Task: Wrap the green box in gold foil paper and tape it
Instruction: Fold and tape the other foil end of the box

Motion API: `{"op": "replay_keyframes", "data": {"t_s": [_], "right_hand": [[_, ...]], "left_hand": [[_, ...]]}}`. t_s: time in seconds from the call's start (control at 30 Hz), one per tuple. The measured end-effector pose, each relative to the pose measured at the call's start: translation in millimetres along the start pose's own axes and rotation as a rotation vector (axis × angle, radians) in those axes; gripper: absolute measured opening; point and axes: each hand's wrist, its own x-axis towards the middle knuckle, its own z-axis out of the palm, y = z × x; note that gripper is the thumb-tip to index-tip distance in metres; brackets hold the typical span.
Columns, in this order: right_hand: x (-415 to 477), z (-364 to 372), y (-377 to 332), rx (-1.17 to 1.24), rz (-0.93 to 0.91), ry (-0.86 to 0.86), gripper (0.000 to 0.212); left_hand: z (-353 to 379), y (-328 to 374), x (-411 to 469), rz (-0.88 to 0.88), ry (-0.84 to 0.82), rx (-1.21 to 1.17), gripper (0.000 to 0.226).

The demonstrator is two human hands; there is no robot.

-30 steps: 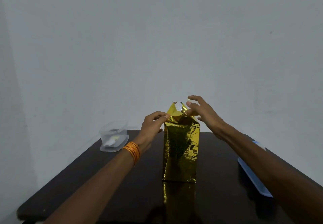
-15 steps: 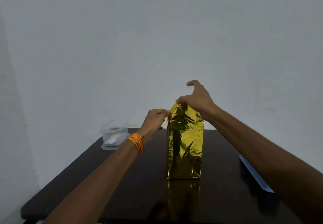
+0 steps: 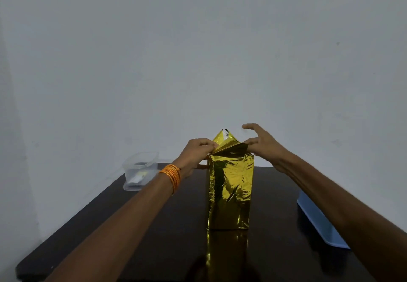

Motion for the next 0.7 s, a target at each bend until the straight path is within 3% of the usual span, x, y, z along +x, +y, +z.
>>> {"op": "replay_keyframes", "data": {"t_s": [0.37, 0.7], "right_hand": [[6.0, 2.2, 15.9, 0.128, -0.034, -0.019, 0.066], [8.8, 1.6, 15.8, 0.144, -0.032, -0.051, 0.079]], "left_hand": [[4.4, 6.5, 13.8, -0.011, -0.114, 0.162, 0.019], [4.0, -4.7, 11.9, 0.106, -0.150, 0.169, 0.045]]}}
